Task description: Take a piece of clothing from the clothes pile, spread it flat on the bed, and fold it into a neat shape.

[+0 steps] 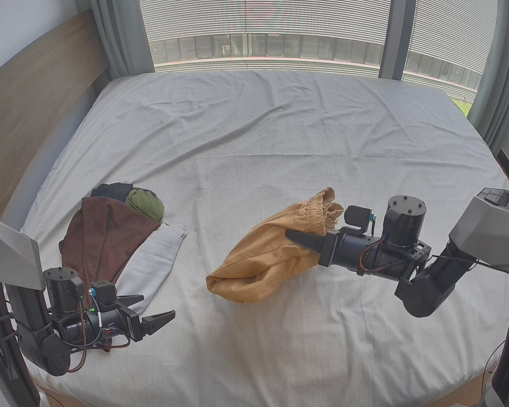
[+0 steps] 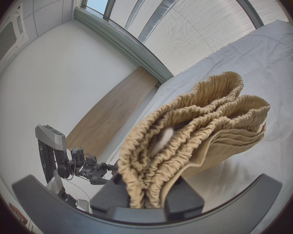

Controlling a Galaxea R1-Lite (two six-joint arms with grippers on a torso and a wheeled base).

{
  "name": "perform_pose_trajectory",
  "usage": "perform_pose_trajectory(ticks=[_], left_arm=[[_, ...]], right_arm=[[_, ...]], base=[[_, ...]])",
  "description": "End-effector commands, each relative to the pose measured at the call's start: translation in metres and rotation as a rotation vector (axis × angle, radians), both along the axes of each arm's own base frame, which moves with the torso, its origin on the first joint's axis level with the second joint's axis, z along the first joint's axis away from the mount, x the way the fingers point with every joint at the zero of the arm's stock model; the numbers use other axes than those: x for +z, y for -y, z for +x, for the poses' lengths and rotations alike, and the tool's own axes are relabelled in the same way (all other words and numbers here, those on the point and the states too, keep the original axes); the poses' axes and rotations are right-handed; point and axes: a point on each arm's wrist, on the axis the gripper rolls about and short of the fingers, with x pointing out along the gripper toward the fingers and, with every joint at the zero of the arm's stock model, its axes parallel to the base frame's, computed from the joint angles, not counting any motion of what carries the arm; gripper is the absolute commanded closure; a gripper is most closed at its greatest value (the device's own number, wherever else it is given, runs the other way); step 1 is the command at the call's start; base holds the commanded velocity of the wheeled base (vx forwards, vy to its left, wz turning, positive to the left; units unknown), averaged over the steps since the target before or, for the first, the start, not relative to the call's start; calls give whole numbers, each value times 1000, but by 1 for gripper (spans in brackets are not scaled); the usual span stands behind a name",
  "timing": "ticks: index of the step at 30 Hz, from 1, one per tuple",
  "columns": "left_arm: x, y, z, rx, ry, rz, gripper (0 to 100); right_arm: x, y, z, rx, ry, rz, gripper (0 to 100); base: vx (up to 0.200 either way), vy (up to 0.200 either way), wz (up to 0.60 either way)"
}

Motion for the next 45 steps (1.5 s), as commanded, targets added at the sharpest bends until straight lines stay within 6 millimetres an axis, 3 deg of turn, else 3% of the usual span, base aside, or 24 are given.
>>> perform_pose_trajectory(ticks=[1, 45], left_arm=[[-1, 0, 0, 0, -5, 0, 0], [-6, 1, 1, 0, -24, -1, 0]], right_arm=[[19, -4, 12, -1, 30, 44, 100], [24, -20, 101, -43, 29, 80, 100]], base=[[0, 0, 0], [0, 0, 0]])
